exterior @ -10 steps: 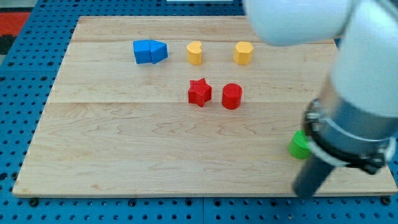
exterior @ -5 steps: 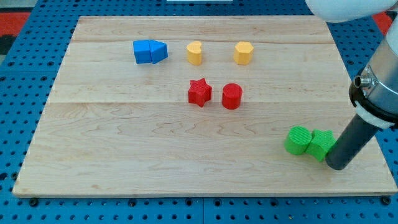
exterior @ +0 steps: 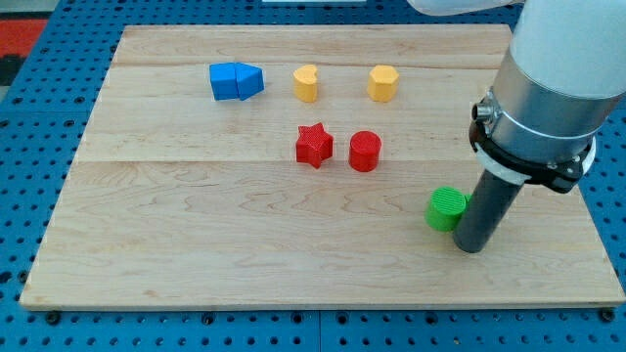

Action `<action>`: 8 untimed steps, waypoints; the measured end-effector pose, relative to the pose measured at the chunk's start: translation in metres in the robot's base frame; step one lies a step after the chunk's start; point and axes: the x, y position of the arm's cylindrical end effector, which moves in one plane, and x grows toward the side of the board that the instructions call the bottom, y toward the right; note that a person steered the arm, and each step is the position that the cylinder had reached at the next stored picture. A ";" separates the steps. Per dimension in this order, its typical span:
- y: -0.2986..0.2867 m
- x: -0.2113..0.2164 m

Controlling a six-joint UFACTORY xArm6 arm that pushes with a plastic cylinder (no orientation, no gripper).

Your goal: Separate the green star from green circle

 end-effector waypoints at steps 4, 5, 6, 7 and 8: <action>0.026 -0.001; 0.026 -0.013; 0.026 -0.027; 0.027 -0.039; 0.028 -0.056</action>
